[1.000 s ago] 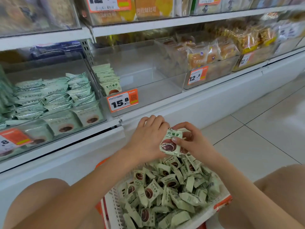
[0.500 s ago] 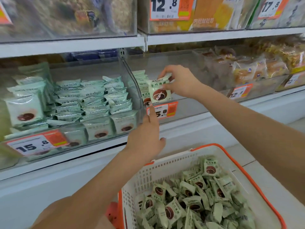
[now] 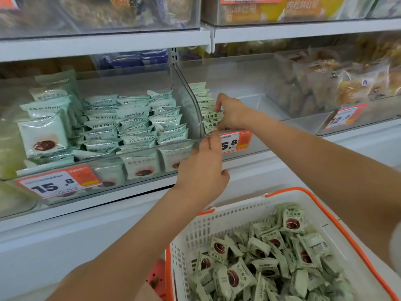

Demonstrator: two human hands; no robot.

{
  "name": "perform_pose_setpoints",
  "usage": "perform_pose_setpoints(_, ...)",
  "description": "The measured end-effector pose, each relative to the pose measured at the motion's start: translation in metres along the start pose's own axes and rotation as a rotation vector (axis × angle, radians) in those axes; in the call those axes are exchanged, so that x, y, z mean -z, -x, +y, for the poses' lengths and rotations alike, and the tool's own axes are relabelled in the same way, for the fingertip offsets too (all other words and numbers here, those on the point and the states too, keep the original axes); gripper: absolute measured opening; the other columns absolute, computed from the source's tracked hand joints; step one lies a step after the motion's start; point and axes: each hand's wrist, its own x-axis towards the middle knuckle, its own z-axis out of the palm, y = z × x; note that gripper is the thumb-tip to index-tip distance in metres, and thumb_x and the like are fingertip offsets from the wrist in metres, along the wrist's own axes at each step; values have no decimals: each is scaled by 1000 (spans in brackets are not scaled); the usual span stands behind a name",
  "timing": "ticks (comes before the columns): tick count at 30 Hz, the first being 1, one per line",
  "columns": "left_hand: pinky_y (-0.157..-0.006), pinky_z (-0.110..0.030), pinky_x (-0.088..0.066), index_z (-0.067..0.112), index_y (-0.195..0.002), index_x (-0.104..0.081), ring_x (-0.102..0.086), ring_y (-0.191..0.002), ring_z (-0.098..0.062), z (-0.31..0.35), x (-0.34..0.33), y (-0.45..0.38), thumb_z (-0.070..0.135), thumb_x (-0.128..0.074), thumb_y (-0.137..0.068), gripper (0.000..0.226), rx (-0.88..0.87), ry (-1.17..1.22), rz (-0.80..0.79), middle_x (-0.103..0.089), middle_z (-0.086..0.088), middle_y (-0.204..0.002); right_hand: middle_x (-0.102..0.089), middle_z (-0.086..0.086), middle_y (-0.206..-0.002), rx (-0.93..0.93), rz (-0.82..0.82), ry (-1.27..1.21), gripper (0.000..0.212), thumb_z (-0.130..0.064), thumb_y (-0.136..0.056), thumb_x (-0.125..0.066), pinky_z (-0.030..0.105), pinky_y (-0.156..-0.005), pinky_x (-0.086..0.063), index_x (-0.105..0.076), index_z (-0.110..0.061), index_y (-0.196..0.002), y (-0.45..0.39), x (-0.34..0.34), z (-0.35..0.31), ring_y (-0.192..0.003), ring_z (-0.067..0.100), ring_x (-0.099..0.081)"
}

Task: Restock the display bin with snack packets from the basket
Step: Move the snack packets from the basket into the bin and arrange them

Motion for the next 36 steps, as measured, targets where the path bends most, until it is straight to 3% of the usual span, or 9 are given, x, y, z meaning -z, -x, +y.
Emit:
perform_pose_setpoints(6, -73, -37, -45, 14, -151, 3, -48, -120, -29, 6, -1, 2, 31, -54, -91, 83, 7, -18, 10, -34, -8, -142, -39, 13, -123, -9, 16, -38, 62, -21, -72, -81, 27, -81, -37, -43, -12, -121, 9, 10, -3, -91, 24, -45)
perform_pose_setpoints(11, -61, -31, -38, 15, -151, 3, -56, -108, -27, 26, -14, 13, 30, -49, -94, 79, -175, -114, 31, -43, -6, -136, -46, 2, -106, 117, 576, -225, 26, -19, -82, -67, 23, -72, -40, -53, -13, -103, 59, 25, 9, -79, 14, -50)
perform_pose_setpoints(15, -64, -34, -36, 14, -145, -18, -56, -104, -29, 41, -31, 17, 26, -48, -94, 60, -278, -137, -35, -49, -7, -127, -48, -4, -97, 76, 718, -316, 11, -13, -84, -62, 21, -68, -44, -52, -17, -90, 131, -8, 60, -75, 13, -54)
perform_pose_setpoints(18, -60, -33, -32, 14, -136, -29, -57, -98, -28, 58, -53, 27, 18, -48, -93, 47, -325, -100, -110, -52, -6, -117, -48, 0, -109, -208, 499, -225, 25, -19, -80, -70, 36, -73, -49, -50, -24, -94, 182, -59, 130, -85, 18, -56)
perform_pose_setpoints(22, -52, -29, -31, 11, -133, -38, -55, -83, -22, 82, -96, 47, 12, -46, -93, 41, -431, -40, -332, -53, -7, -115, -43, 11, -128, -587, -148, 54, 51, -32, -77, -73, 32, -75, -48, -46, -22, -119, 247, -107, 196, -90, 23, -56)
perform_pose_setpoints(27, -56, -30, -40, 12, -101, -51, -56, -78, -22, 93, -126, 62, 14, -50, -91, 11, -507, -65, -534, -55, -3, -91, -49, 5, -133, -624, -648, 53, 70, -28, -76, -76, 31, -93, -48, -40, -19, -135, 285, -165, 209, -112, 22, -54)
perform_pose_setpoints(30, -60, -32, -46, 13, -93, -50, -56, -77, -21, 91, -134, 63, 16, -49, -92, 3, -493, -57, -559, -55, -2, -86, -25, 13, -146, -568, -791, 46, 63, -25, -80, -71, 32, -93, -49, -39, -24, -134, 305, -193, 207, -116, 26, -51)
perform_pose_setpoints(33, -59, -31, -43, 14, -84, -43, -54, -75, -21, 88, -142, 65, 14, -48, -92, 9, -481, -100, -612, -47, 0, -79, -3, 22, -152, -505, -759, 158, 54, -14, -81, -62, 36, -90, -51, -43, -22, -130, 313, -208, 198, -112, 31, -54)
perform_pose_setpoints(36, -64, -33, -44, 11, -100, -53, -57, -86, -23, 86, -146, 67, 18, -48, -92, 11, -436, -123, -685, -58, -4, -95, -27, 18, -145, -497, -699, 108, 50, -12, -82, -62, 33, -87, -52, -47, -15, -130, 307, -202, 196, -106, 27, -57)
